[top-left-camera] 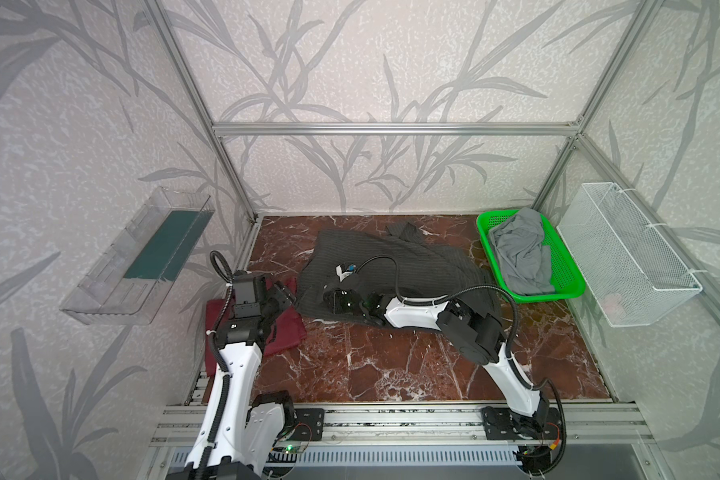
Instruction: Fold and stack the long sleeve shirts
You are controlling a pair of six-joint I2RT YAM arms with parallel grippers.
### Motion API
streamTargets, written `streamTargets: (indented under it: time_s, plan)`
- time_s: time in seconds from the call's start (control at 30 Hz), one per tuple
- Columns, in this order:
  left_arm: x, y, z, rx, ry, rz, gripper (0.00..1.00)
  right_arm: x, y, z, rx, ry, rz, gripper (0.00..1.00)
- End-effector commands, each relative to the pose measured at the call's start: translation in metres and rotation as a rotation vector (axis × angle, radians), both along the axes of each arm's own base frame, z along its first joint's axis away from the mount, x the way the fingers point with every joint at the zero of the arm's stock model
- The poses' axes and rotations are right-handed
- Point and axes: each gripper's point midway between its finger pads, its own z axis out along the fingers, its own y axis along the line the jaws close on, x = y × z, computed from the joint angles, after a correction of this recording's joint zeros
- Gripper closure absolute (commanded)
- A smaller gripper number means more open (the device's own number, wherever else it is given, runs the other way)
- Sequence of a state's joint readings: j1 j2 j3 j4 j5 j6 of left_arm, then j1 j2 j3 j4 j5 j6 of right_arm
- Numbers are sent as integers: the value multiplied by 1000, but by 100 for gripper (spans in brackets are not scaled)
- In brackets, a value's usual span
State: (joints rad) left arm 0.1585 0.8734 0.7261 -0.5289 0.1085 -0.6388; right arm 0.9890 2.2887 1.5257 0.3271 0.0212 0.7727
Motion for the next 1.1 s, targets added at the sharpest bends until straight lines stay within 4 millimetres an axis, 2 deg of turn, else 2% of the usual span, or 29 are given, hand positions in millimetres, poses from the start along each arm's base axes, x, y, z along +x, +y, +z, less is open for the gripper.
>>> streamTargets:
  time_s: [0.0, 0.17, 0.3, 0.43, 0.53, 0.7, 0.9, 1.07]
  plan:
    - [1, -6, -10, -27, 8, -36, 23, -1, -8, 20, 59, -7, -13, 48]
    - [8, -20, -28, -104, 51, -77, 23, -10, -30, 61, 110, -42, -17, 40]
    - [14, -36, -47, -159, 101, -111, 23, -21, -44, 80, 145, -50, -2, 37]
    - [21, -61, -67, -170, 148, -150, 23, -27, -57, 100, 190, -55, 0, 37]
    - [27, -83, -86, -170, 193, -182, 24, -28, -77, 119, 198, -100, -16, 37]
    - [40, -95, -118, -224, 264, -176, 28, -34, -112, 156, 173, -194, -15, 37]
    - [57, -106, -128, -252, 260, -173, 33, -52, -153, 183, 131, -317, -29, 37]
    - [69, -108, -130, -243, 229, -156, 35, -68, -172, 188, 138, -340, -18, 37]
